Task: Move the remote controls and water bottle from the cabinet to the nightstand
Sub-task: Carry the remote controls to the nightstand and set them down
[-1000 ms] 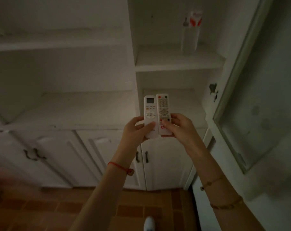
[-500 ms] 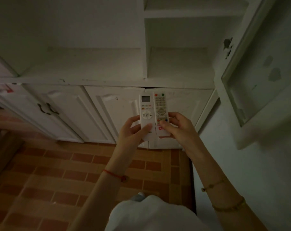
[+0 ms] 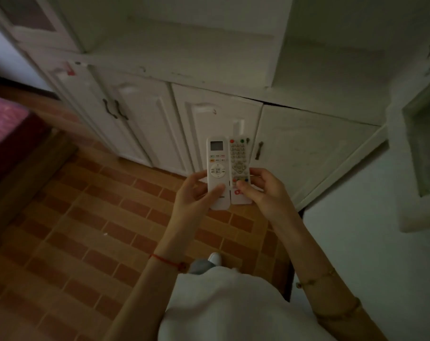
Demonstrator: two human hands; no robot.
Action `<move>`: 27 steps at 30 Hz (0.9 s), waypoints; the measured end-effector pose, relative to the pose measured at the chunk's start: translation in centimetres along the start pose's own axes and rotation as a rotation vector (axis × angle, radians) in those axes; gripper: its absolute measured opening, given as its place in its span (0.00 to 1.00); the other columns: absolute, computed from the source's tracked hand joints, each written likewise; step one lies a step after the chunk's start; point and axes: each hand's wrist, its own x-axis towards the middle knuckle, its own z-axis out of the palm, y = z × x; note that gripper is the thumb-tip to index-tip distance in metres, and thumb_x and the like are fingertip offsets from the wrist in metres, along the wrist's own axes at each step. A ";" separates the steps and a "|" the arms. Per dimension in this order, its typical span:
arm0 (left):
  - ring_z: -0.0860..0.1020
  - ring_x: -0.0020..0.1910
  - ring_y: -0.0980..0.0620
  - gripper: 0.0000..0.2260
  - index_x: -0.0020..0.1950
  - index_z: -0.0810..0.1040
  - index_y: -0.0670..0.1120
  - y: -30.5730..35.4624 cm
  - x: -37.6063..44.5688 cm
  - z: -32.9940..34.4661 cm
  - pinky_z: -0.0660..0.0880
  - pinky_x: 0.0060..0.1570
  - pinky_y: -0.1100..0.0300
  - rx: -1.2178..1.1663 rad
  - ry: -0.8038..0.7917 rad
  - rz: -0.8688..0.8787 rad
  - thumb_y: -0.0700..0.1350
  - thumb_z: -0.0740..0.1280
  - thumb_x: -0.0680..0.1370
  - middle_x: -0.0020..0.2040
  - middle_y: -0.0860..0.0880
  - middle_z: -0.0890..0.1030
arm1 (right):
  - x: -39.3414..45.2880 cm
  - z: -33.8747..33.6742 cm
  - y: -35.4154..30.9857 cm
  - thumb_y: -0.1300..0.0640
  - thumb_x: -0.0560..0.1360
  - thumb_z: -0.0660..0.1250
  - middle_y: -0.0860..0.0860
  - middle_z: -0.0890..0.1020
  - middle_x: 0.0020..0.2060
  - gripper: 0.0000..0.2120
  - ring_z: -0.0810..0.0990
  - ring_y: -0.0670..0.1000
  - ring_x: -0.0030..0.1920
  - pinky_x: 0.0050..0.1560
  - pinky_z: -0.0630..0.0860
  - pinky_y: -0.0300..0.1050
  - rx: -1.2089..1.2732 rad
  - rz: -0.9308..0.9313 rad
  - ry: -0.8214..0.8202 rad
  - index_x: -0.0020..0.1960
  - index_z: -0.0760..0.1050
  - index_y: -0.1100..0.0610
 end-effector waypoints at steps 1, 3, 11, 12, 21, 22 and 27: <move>0.84 0.48 0.47 0.18 0.63 0.73 0.42 -0.1 -0.3 -0.7 0.82 0.45 0.55 -0.008 0.033 0.001 0.40 0.70 0.74 0.51 0.42 0.84 | 0.2 0.7 0.0 0.57 0.74 0.70 0.48 0.83 0.51 0.14 0.85 0.44 0.45 0.43 0.82 0.38 -0.003 -0.002 -0.031 0.58 0.74 0.53; 0.84 0.47 0.48 0.17 0.62 0.73 0.42 -0.2 -0.9 -2.1 0.82 0.42 0.57 -0.036 0.109 -0.001 0.39 0.69 0.74 0.51 0.43 0.84 | 0.6 2.4 0.0 0.56 0.74 0.70 0.47 0.83 0.50 0.14 0.85 0.44 0.46 0.46 0.82 0.40 -0.033 -0.002 -0.102 0.58 0.74 0.52; 0.84 0.49 0.49 0.18 0.63 0.73 0.43 -0.8 -3.3 -9.9 0.81 0.44 0.57 -0.123 0.438 -0.011 0.40 0.70 0.74 0.54 0.44 0.84 | 1.9 11.5 -0.8 0.59 0.74 0.70 0.50 0.83 0.54 0.18 0.83 0.48 0.53 0.53 0.82 0.46 -0.099 0.002 -0.418 0.63 0.73 0.56; 0.84 0.49 0.48 0.18 0.63 0.72 0.42 -0.8 -3.6 -11.0 0.82 0.45 0.56 -0.135 0.473 -0.004 0.40 0.70 0.74 0.54 0.44 0.83 | 2.0 13.0 -0.9 0.59 0.74 0.70 0.50 0.83 0.54 0.18 0.83 0.48 0.52 0.52 0.82 0.45 -0.116 -0.006 -0.456 0.63 0.73 0.56; 0.83 0.52 0.49 0.20 0.65 0.70 0.43 -0.6 -6.6 -24.4 0.81 0.49 0.54 -0.222 0.791 0.036 0.41 0.70 0.74 0.56 0.45 0.82 | 2.8 30.0 -1.4 0.56 0.73 0.71 0.49 0.83 0.55 0.15 0.83 0.48 0.53 0.51 0.82 0.48 -0.210 -0.051 -0.799 0.58 0.73 0.49; 0.83 0.52 0.49 0.20 0.65 0.70 0.44 -0.5 -7.0 -26.2 0.81 0.48 0.54 -0.228 0.818 0.042 0.41 0.70 0.74 0.56 0.45 0.82 | 2.6 32.1 -1.5 0.56 0.73 0.71 0.48 0.83 0.55 0.14 0.83 0.48 0.53 0.50 0.82 0.47 -0.212 -0.058 -0.833 0.58 0.73 0.49; 0.83 0.53 0.50 0.20 0.64 0.71 0.44 0.0 -9.5 -36.1 0.81 0.46 0.58 -0.285 0.952 0.092 0.40 0.70 0.74 0.56 0.45 0.82 | 1.1 43.9 -2.2 0.56 0.73 0.71 0.51 0.83 0.56 0.19 0.83 0.48 0.54 0.51 0.82 0.46 -0.271 -0.068 -0.991 0.62 0.72 0.56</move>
